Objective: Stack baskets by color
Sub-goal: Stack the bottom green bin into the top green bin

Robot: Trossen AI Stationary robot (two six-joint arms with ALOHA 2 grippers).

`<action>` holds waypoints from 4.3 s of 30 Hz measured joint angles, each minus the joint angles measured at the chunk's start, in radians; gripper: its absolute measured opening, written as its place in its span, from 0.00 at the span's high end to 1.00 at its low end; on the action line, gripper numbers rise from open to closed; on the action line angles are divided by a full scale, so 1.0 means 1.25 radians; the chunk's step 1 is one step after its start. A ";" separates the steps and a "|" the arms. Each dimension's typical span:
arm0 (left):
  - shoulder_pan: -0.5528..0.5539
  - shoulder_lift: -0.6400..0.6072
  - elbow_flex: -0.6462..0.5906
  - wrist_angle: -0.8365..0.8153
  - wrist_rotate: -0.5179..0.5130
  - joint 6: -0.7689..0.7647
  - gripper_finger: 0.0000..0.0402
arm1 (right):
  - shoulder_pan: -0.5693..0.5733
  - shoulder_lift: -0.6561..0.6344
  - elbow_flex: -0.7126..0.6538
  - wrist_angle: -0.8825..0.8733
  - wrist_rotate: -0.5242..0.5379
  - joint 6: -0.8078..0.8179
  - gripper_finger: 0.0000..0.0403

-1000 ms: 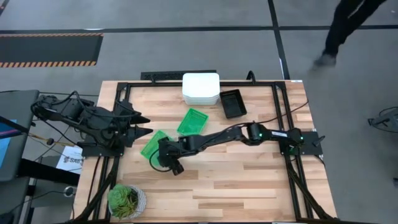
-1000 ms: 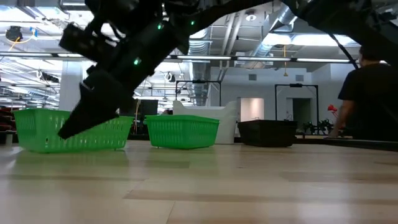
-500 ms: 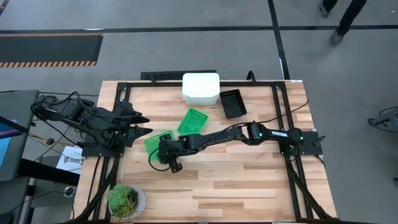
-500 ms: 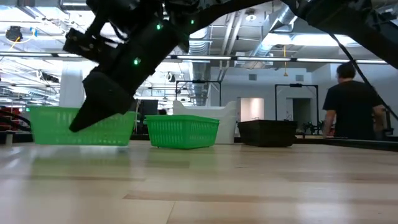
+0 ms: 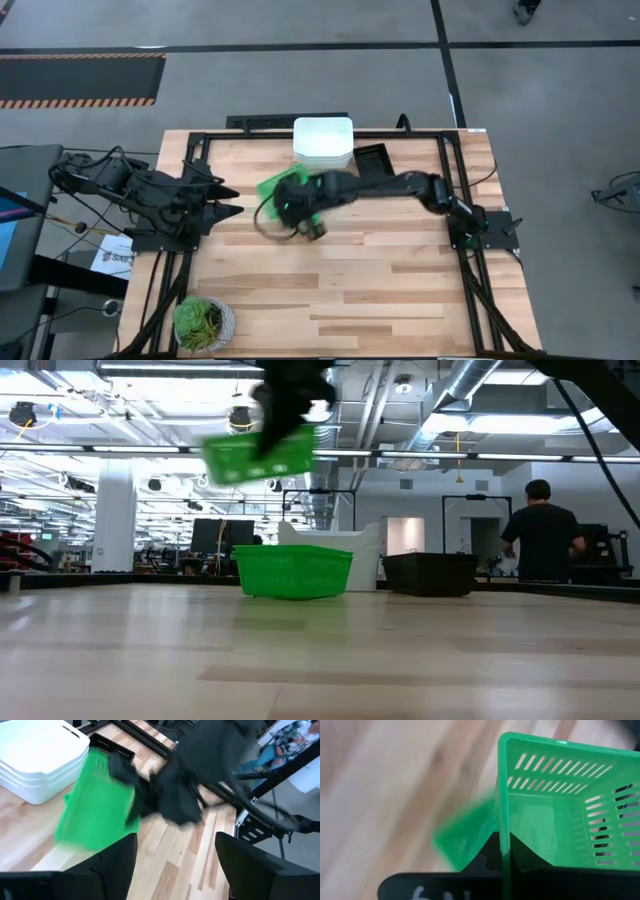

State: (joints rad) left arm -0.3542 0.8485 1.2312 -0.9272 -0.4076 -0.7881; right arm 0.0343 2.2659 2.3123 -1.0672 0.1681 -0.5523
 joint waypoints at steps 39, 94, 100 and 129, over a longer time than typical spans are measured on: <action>0.000 -0.004 0.000 -0.026 -0.059 0.040 0.36 | -0.145 -0.200 -0.475 0.167 -0.253 -0.437 0.98; 0.000 -0.004 0.000 -0.027 -0.088 0.074 0.36 | -0.173 -0.199 -0.493 0.209 -0.323 -0.461 0.85; 0.000 -0.004 0.000 -0.027 -0.087 0.074 0.36 | -0.174 -0.199 -0.493 0.208 -0.324 -0.463 0.85; 0.000 -0.004 0.000 -0.029 -0.076 0.092 0.36 | -0.169 -0.204 -0.493 0.228 -0.237 -0.423 0.54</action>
State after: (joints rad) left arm -0.3540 0.8436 1.2308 -0.9635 -0.5029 -0.6733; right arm -0.1774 2.0112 1.6966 -0.7821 -0.1287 -1.0812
